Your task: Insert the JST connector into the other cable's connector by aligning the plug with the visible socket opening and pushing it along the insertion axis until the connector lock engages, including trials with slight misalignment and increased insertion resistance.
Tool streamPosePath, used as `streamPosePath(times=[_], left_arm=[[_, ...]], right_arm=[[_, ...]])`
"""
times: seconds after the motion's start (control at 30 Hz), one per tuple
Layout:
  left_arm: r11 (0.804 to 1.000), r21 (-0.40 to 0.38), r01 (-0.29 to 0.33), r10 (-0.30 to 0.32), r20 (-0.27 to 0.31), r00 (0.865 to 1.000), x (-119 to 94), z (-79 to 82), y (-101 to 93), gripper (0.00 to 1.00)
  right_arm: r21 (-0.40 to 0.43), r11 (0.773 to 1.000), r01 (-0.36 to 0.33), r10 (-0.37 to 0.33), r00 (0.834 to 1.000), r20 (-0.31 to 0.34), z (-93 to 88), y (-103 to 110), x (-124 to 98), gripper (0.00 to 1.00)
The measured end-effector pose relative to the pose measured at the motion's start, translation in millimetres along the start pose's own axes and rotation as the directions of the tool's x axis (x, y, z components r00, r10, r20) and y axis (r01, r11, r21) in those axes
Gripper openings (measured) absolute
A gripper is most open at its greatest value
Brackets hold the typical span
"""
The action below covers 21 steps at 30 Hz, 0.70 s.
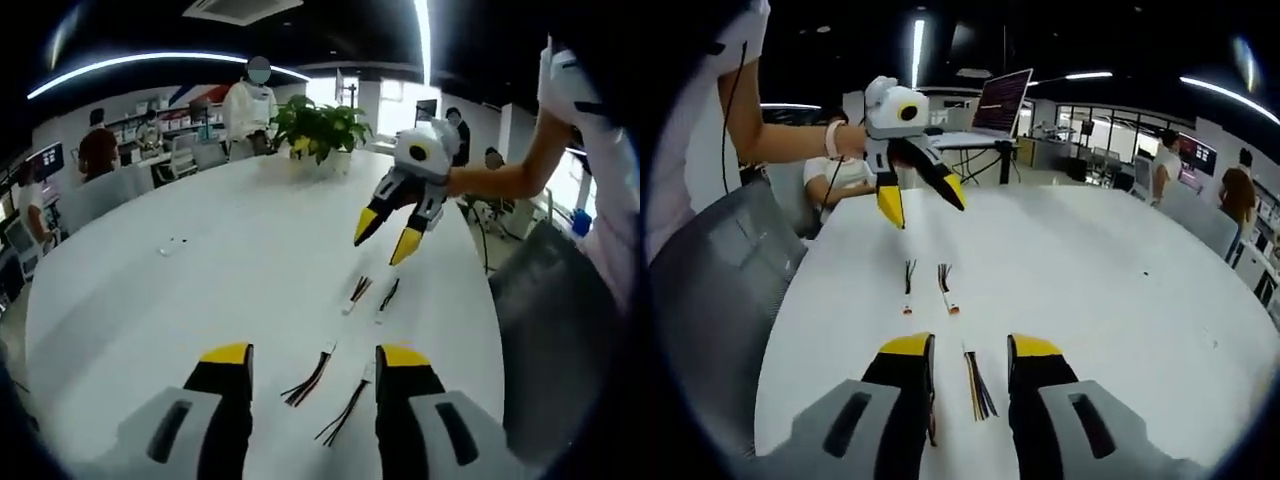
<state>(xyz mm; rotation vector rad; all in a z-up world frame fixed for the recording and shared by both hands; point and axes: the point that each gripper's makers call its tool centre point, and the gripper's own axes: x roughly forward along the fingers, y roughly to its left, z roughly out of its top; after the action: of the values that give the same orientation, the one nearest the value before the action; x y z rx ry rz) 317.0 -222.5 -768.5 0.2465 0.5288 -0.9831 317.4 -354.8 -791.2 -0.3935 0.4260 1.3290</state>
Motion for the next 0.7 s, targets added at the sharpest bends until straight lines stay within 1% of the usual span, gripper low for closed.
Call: streamPosePath(times=[0.13,0.17,0.2,0.27,0.33,0.37,0.53,0.57,0.6,0.7], left_arm=[[1.0,0.01,0.027,-0.027,-0.002,1.0,10.0,-4.9,-0.3,0.44],[0.999,0.006,0.033,-0.033,-0.004,0.999,12.1,-6.4,-0.2,0.43],[0.999,-0.011,0.04,-0.04,-0.004,0.999,15.0,-8.5,0.0,0.43],[0.999,-0.013,0.041,-0.041,-0.011,0.999,18.8,-12.4,1.2,0.43],[0.999,-0.015,0.041,-0.041,-0.013,0.999,22.5,-16.1,2.6,0.43],[0.999,-0.025,0.048,-0.048,-0.011,0.999,25.0,-18.1,2.3,0.43],[0.997,-0.02,0.069,-0.069,0.013,0.998,35.5,-20.5,-0.5,0.43],[0.997,-0.008,0.077,-0.077,0.024,0.997,36.9,-19.5,-1.8,0.42],[0.996,0.014,0.085,-0.085,0.054,0.995,38.5,-15.4,-3.2,0.4],[0.994,0.029,0.108,-0.11,0.075,0.991,41.6,-14.5,-7.2,0.33]], right_arm=[[0.009,1.0,-0.026,0.026,1.0,-0.001,-11.5,1.2,11.0,0.25],[0.015,0.999,-0.029,0.029,1.0,-0.004,-12.0,1.4,12.5,0.24],[0.025,0.999,-0.029,0.029,0.999,-0.014,-14.5,0.8,14.8,0.24],[0.036,0.999,-0.019,0.02,0.999,-0.029,-22.5,-2.5,19.1,0.24],[0.04,0.999,-0.023,0.024,0.999,-0.027,-25.9,-4.2,20.9,0.24],[0.044,0.999,-0.025,0.026,0.999,-0.024,-23.6,-3.5,19.8,0.24],[0.055,0.998,-0.028,0.028,1.0,-0.003,-25.8,-4.6,23.6,0.23],[0.047,0.998,-0.03,0.029,0.999,0.015,-23.9,-4.2,25.1,0.23],[0.042,0.999,-0.033,0.032,0.999,0.02,-23.2,-3.8,26.1,0.23],[0.017,0.999,-0.043,0.042,0.999,0.022,-24.5,-3.1,28.7,0.21]])
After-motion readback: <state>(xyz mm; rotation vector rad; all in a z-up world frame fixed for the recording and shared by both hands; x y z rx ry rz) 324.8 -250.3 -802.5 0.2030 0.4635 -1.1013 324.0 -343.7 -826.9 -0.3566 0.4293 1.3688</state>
